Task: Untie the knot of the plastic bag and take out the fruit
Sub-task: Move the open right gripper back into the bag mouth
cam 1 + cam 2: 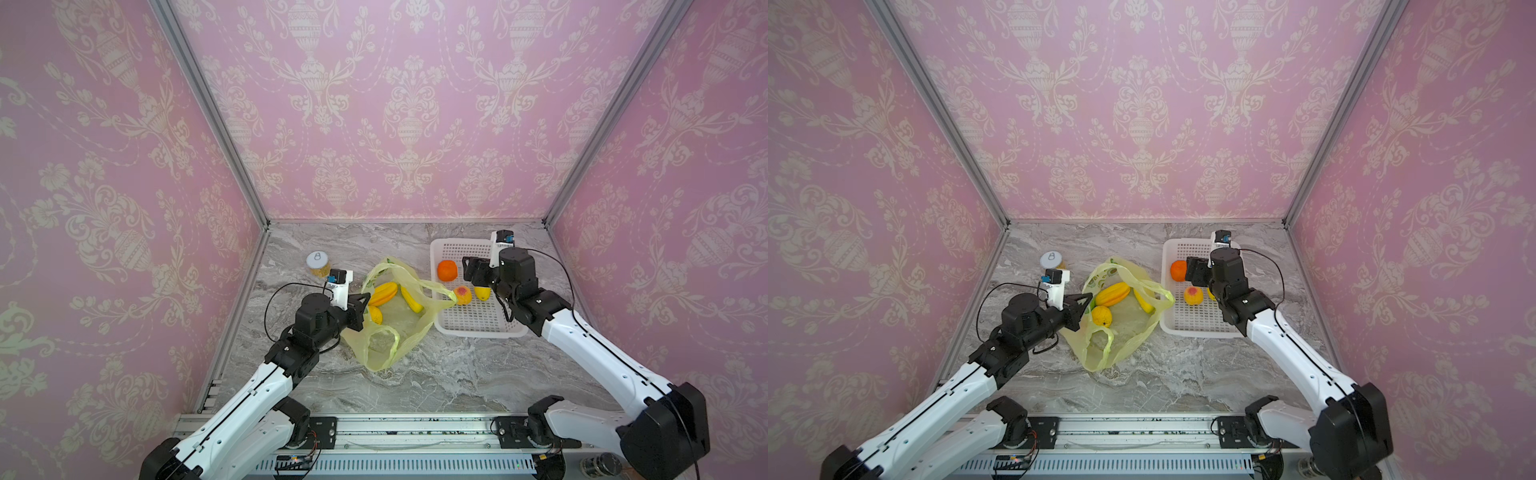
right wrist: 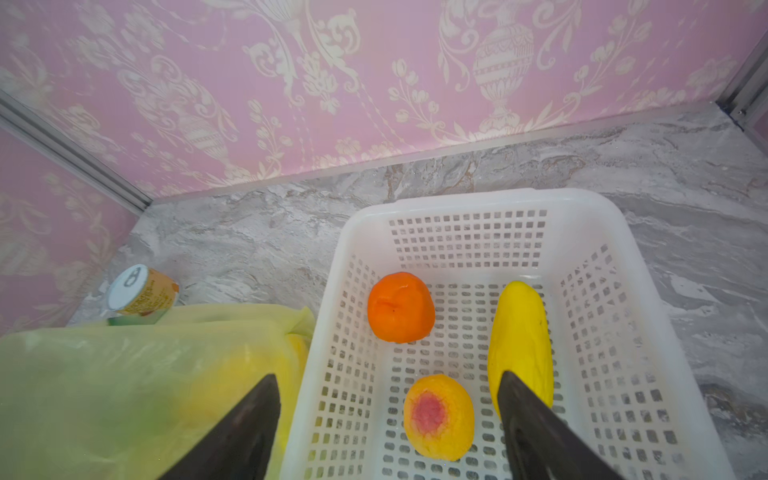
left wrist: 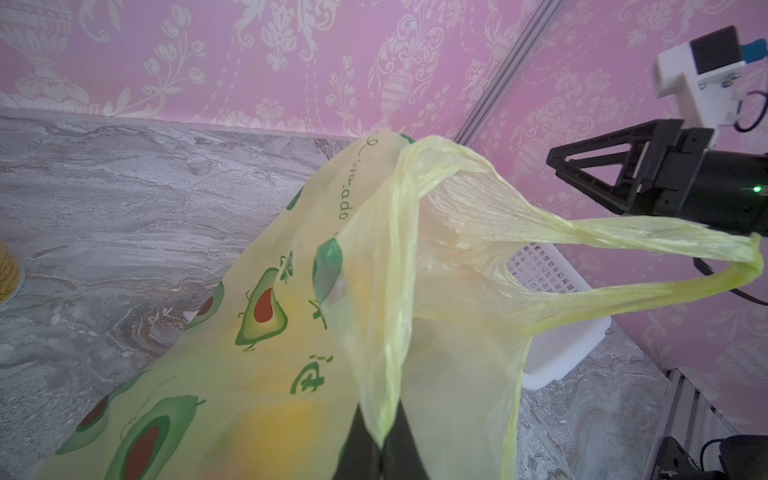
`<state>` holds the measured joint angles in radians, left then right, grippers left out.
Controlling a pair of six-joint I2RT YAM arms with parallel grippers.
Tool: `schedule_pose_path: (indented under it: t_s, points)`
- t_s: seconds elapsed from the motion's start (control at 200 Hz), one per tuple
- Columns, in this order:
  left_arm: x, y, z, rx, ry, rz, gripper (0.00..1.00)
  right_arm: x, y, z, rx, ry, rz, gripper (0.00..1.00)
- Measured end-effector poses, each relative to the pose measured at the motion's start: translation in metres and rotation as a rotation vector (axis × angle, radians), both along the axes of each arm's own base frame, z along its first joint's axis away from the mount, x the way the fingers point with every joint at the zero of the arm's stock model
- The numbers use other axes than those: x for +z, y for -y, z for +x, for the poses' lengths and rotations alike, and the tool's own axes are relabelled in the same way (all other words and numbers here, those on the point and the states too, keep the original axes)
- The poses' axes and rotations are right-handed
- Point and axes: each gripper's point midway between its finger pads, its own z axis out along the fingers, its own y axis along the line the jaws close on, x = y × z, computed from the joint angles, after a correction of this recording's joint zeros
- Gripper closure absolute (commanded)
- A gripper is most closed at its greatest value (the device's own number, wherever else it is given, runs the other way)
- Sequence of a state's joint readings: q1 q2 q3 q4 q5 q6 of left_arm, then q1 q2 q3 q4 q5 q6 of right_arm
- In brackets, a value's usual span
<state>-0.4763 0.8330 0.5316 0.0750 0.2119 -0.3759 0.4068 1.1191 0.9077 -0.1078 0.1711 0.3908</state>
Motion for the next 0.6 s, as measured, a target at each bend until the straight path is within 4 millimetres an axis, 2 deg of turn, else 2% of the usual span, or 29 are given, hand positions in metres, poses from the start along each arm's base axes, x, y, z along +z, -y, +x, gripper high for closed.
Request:
schedule_pose_path:
  t_s: [0.05, 0.13, 0.26, 0.495, 0.6]
  points:
    - [0.000, 0.000, 0.000, 0.000, 0.000, 0.000, 0.97, 0.015, -0.006, -0.014, 0.031, 0.042, 0.021, 0.36]
    - [0.000, 0.000, 0.000, 0.000, -0.001, 0.000, 0.98, 0.037, -0.019, -0.037, 0.097, 0.106, 0.050, 0.42]
    - [-0.003, 0.001, 0.002, 0.000, -0.007, 0.003, 0.98, 0.065, -0.058, -0.077, 0.269, 0.187, 0.075, 0.48]
    - [-0.003, 0.001, 0.002, 0.000, -0.007, 0.003, 0.98, 0.068, -0.138, -0.136, 0.589, 0.222, 0.011, 0.52]
    - [-0.002, 0.001, 0.002, 0.000, -0.005, 0.002, 0.98, 0.059, -0.169, -0.145, 0.669, 0.214, -0.017, 0.56]
